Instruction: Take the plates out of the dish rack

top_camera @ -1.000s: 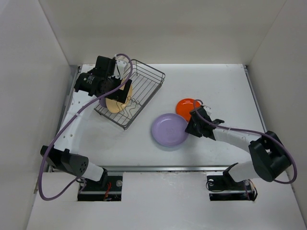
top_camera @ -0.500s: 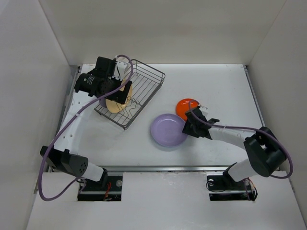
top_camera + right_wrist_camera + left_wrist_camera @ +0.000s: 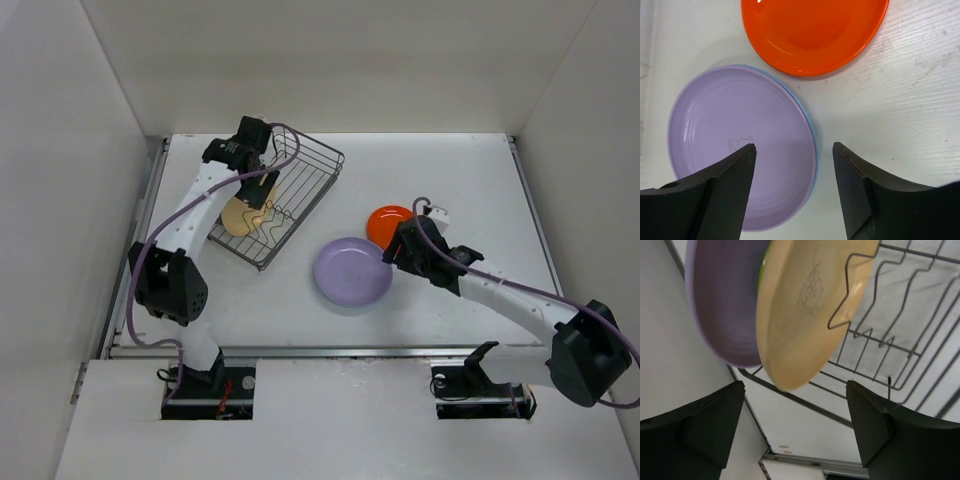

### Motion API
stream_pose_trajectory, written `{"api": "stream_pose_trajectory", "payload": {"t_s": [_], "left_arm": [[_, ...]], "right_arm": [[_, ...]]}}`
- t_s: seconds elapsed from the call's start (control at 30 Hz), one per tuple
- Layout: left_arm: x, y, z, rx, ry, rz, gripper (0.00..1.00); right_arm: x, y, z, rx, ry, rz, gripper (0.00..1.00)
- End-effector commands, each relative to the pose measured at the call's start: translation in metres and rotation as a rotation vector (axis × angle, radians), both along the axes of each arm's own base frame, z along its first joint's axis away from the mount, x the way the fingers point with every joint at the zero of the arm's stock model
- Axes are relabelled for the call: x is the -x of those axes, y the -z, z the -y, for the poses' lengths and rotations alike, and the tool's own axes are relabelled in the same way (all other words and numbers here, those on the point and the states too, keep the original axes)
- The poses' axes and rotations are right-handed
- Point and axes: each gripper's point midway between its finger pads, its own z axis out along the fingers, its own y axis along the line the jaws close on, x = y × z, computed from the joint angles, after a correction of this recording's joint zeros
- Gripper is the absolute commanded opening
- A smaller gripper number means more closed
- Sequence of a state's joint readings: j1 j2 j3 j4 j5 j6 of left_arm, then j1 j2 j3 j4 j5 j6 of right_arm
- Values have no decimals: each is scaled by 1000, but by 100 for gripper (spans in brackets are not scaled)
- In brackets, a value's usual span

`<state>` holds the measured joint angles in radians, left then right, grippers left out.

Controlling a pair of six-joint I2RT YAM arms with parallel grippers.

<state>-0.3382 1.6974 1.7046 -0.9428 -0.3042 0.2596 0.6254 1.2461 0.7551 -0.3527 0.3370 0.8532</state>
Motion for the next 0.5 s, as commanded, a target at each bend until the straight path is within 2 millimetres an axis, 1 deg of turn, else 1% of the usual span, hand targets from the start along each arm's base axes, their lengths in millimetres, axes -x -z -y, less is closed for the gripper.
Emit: {"api": "stream_pose_trajectory", "payload": {"t_s": [0.0,0.03,0.07,0.1,0.13,0.17,0.23,0.27,0.3,0.37,0.4,0.43,0.47], "left_arm": [[-32,-14,-10,-96,-34,88,78],[-38,-16,-10,-105,-39,89,75],[-43,-13,-10,-120,-47,86,73],[-46,-1,-13,-160,-47,49,71],[-51,-3,-13,-166,-53,59,61],[-52,1,-14,-179,-58,50,56],[-55,1,-17,-203,-61,51,45],[-55,0,-19,-215,-67,54,34],[-58,-3,-20,-221,-76,72,27],[-55,-4,-23,-232,-82,73,17],[-54,-8,-23,-223,-90,85,9],[-54,-8,-23,-223,-90,85,8],[-50,-12,-26,-233,-94,82,8]], "right_arm": [[-5,-30,-2,10,-17,57,69],[-3,-32,1,21,-26,58,69],[-3,-31,1,28,-33,59,70],[-1,-33,2,28,-33,59,70],[-1,-33,2,28,-33,59,70],[-2,-40,0,11,-38,71,70],[-1,-42,0,12,-44,80,70],[1,-44,0,6,-51,77,70],[1,-44,0,6,-51,77,70],[3,-51,-7,-19,-76,85,70],[2,-52,-8,-25,-76,92,70],[3,-55,-9,-36,-82,97,70],[3,-55,-9,-36,-82,97,70]]}}
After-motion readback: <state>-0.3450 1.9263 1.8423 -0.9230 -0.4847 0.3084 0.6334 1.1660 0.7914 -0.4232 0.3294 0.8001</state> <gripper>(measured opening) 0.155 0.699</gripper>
